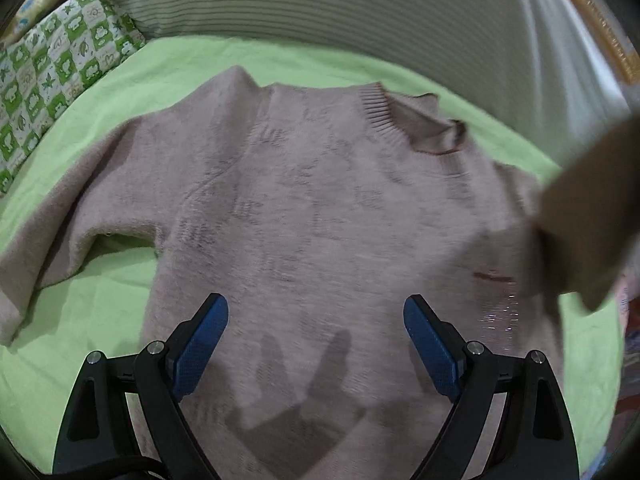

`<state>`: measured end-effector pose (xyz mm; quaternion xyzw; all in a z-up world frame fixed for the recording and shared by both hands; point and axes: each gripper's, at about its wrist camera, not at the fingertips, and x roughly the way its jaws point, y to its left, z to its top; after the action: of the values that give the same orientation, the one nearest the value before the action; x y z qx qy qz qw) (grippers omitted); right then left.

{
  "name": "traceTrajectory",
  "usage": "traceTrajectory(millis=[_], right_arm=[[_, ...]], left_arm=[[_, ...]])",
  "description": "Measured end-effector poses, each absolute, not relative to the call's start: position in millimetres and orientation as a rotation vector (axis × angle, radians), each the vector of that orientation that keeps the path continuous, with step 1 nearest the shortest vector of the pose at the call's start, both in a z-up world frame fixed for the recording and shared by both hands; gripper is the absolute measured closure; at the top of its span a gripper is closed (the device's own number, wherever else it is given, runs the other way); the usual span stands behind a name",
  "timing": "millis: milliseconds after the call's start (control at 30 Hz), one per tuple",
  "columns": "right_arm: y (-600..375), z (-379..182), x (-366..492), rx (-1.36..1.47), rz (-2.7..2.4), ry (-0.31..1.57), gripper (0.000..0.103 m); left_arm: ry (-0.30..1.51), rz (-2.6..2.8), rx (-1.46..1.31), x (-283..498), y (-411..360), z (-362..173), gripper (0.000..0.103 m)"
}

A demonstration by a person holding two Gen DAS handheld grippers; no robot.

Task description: Fold small clothes

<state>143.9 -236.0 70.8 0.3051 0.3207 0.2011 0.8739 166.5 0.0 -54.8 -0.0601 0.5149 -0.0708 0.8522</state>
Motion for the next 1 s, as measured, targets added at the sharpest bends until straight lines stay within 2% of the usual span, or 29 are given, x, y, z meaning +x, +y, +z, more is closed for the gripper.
traceTrajectory(millis=[33,100,267,400,567,633,667,700,767,833,867,900,933,967,1000], right_arm=[[-216,68,160,0.623,0.461,0.692,0.058],[-203,56,169,0.638,0.468,0.704,0.048],[-242,17,153,0.704,0.387,0.736,0.047],[-302,-12,130,0.746,0.188,0.757,0.047],[-372,-48,118,0.756,-0.041,0.767,0.047],[-386,-59,127,0.742,-0.081,0.784,0.047],[-390,-62,135,0.732,-0.085,0.79,0.047],[-391,-65,144,0.718,-0.083,0.797,0.047],[-391,-70,164,0.689,-0.073,0.818,0.047],[-389,-73,176,0.693,-0.072,0.834,0.047],[-389,-73,178,0.705,-0.061,0.832,0.047],[-388,-73,180,0.71,-0.048,0.824,0.047],[-388,-72,179,0.705,-0.04,0.817,0.047],[-387,-71,178,0.695,-0.035,0.812,0.047],[-384,-71,178,0.685,-0.033,0.811,0.047]], left_arm=[[1.088,-0.167,-0.141,165,-2,-54,0.013],[1.109,-0.186,-0.157,162,-10,-53,0.012],[1.172,-0.17,-0.21,176,-11,-75,0.012],[1.248,-0.092,-0.357,192,12,-102,0.013],[1.215,-0.031,-0.452,206,25,-107,0.013],[1.178,-0.013,-0.461,212,25,-107,0.017],[1.157,-0.015,-0.463,214,25,-106,0.031],[1.147,-0.026,-0.46,217,25,-104,0.058],[1.15,-0.076,-0.482,224,27,-101,0.08],[1.148,-0.099,-0.503,225,31,-96,0.079],[1.167,-0.094,-0.508,218,35,-94,0.068],[1.185,-0.084,-0.524,213,40,-93,0.039],[1.196,-0.072,-0.552,203,48,-92,0.026],[1.185,-0.055,-0.583,194,54,-94,0.019],[1.183,-0.045,-0.605,189,58,-96,0.019]])
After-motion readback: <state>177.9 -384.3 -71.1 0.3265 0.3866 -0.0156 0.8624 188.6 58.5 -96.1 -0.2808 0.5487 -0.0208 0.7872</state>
